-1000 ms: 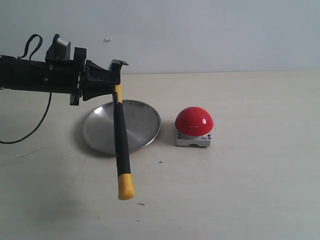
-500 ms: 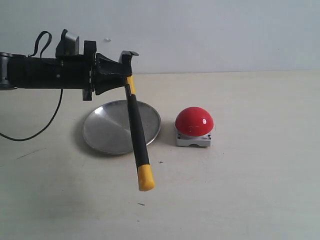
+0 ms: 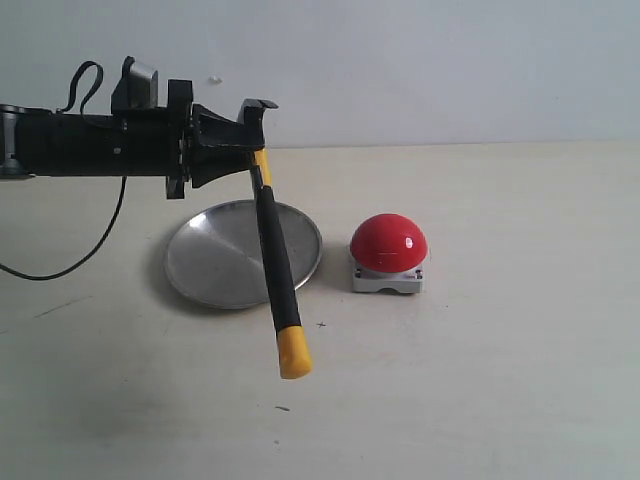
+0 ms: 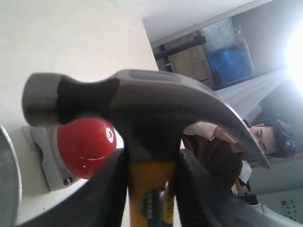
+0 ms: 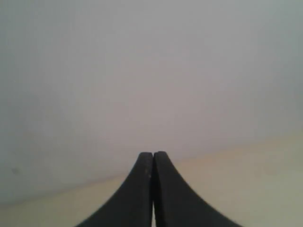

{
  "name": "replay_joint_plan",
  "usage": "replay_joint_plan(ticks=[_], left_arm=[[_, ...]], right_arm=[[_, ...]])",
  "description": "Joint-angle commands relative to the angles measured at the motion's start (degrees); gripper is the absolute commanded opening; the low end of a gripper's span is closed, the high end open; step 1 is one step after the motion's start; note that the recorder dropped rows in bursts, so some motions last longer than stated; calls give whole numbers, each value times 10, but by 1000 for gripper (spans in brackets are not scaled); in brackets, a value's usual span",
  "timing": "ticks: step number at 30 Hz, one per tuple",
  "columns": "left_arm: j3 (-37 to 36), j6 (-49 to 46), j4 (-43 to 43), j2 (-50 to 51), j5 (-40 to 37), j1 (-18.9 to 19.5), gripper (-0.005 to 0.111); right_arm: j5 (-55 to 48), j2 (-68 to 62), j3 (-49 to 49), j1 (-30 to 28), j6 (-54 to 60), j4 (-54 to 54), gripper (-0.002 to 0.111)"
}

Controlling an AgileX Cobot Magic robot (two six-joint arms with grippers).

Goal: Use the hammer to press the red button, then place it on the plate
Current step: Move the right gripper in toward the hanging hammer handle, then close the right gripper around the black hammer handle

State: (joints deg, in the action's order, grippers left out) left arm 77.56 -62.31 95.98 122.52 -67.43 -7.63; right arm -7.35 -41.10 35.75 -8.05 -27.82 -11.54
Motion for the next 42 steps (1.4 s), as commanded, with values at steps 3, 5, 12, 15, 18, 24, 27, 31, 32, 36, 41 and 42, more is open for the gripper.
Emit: replay_joint_plan(ticks=[3, 5, 12, 15, 18, 24, 27, 31, 32, 36, 41, 42], left_arm=[[0, -5, 40, -12, -25, -3, 0], [0, -4, 40, -12, -25, -3, 0], [0, -9, 40, -12, -25, -3, 0], [0, -9, 40, -12, -25, -3, 0], [0, -9, 40, -12, -25, -3, 0], [0, -9, 40, -12, -25, -3, 0], [0, -9, 40, -12, -25, -3, 0], [0, -9, 40, -12, -20, -3, 0], [0, -9, 40, -12, -15, -3, 0], [0, -9, 40, -12, -8, -3, 0], [0, -10, 40, -12, -7, -3, 0], [0, -10, 40, -12, -7, -3, 0]], right_arm=[[-326, -261, 193, 26, 329, 216, 7], [-394, -326, 233, 40, 400, 293, 14], [-387, -457, 253, 142, 495, 405, 41], [-333, -488, 253, 174, 511, 416, 43], [-309, -516, 253, 183, 503, 449, 41], [-284, -547, 253, 209, 524, 517, 54], [-259, -546, 253, 245, 540, 517, 63], [-253, -543, 253, 288, 547, 517, 63], [-252, -543, 253, 298, 547, 517, 63], [-224, -543, 253, 336, 547, 515, 64], [-167, -543, 253, 366, 547, 505, 67], [-158, -544, 253, 369, 547, 505, 67]])
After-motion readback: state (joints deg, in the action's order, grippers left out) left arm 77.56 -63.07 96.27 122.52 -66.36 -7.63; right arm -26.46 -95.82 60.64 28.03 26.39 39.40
